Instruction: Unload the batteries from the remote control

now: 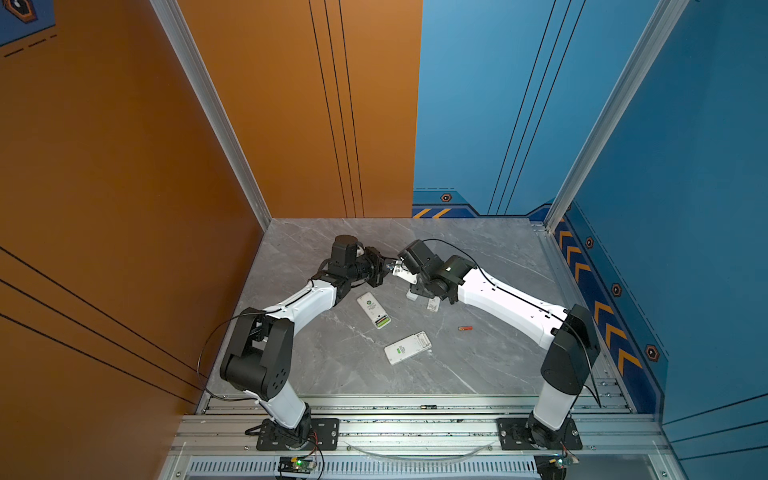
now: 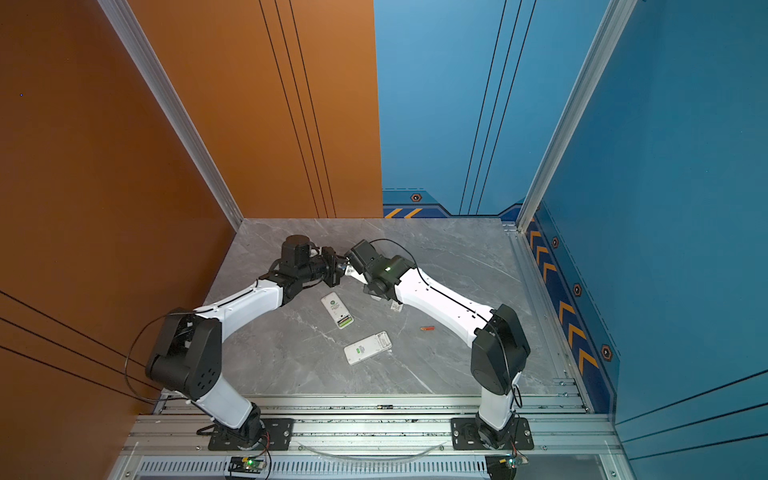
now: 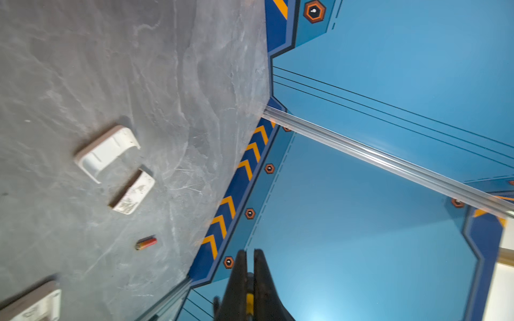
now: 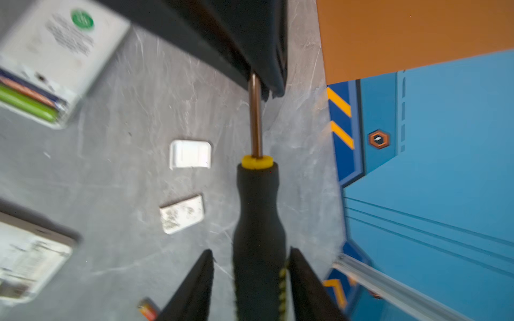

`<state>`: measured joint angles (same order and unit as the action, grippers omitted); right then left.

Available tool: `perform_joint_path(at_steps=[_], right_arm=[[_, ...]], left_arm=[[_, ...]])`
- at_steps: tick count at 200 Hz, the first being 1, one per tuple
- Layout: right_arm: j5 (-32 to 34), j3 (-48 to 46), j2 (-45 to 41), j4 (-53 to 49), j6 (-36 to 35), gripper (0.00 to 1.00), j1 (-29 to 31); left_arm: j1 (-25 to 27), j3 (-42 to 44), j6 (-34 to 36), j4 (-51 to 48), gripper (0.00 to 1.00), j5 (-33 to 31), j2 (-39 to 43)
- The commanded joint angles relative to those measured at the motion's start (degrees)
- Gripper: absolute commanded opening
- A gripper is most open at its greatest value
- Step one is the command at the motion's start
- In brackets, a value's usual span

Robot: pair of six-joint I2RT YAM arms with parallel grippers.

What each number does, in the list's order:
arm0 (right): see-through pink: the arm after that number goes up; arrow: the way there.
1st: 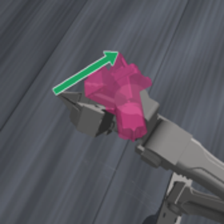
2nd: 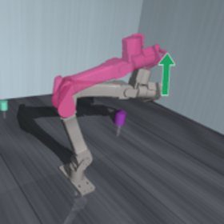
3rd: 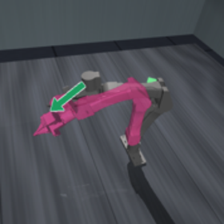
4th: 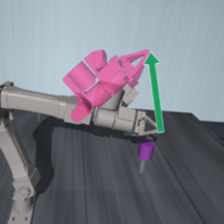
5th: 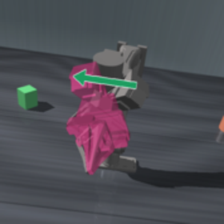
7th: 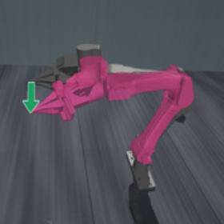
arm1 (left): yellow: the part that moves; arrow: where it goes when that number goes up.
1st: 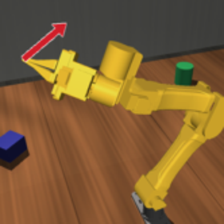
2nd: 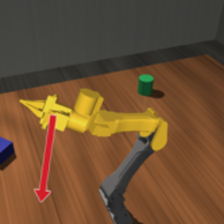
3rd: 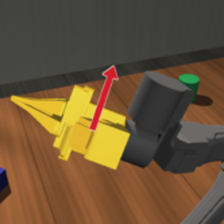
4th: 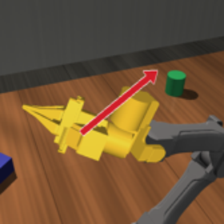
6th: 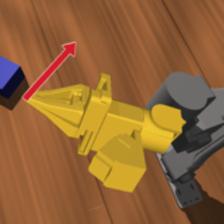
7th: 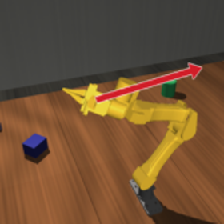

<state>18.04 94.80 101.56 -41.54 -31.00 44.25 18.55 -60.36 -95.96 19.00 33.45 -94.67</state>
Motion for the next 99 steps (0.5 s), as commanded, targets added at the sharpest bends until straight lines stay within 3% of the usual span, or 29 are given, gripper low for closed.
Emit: perform_joint_path(at_steps=[1, 17, 34, 48, 69, 99], right_arm=[[-22.2, 7.0, -6.8, -0.5, 18.3, 0.68, -10.2], [-39.0, 11.8, -7.1, 1.0, 31.9, 0.76, -19.6], [-52.4, 12.4, -7.0, 5.3, 37.4, 0.78, -25.6], [-57.7, 12.9, -5.5, 6.2, 37.8, 0.78, -28.0], [-66.9, 13.1, -2.8, 9.2, 40.3, 0.77, -30.2], [-70.7, 9.5, -1.2, 16.8, 40.3, 0.78, -28.4]], left_arm=[[-1.1, 0.9, -13.9, 17.4, 0.00, -4.0, -2.3], [-1.0, 3.0, -23.6, 26.6, 0.00, -7.7, -4.3], [-0.6, 2.8, -28.2, 29.2, 0.00, -10.7, -4.5], [0.3, 2.2, -31.4, 31.1, 0.00, -12.2, -5.0], [3.5, 2.7, -39.2, 37.9, 0.00, -19.3, -6.8], [7.3, -1.6, -43.8, 39.9, 0.00, -25.4, -8.3]])
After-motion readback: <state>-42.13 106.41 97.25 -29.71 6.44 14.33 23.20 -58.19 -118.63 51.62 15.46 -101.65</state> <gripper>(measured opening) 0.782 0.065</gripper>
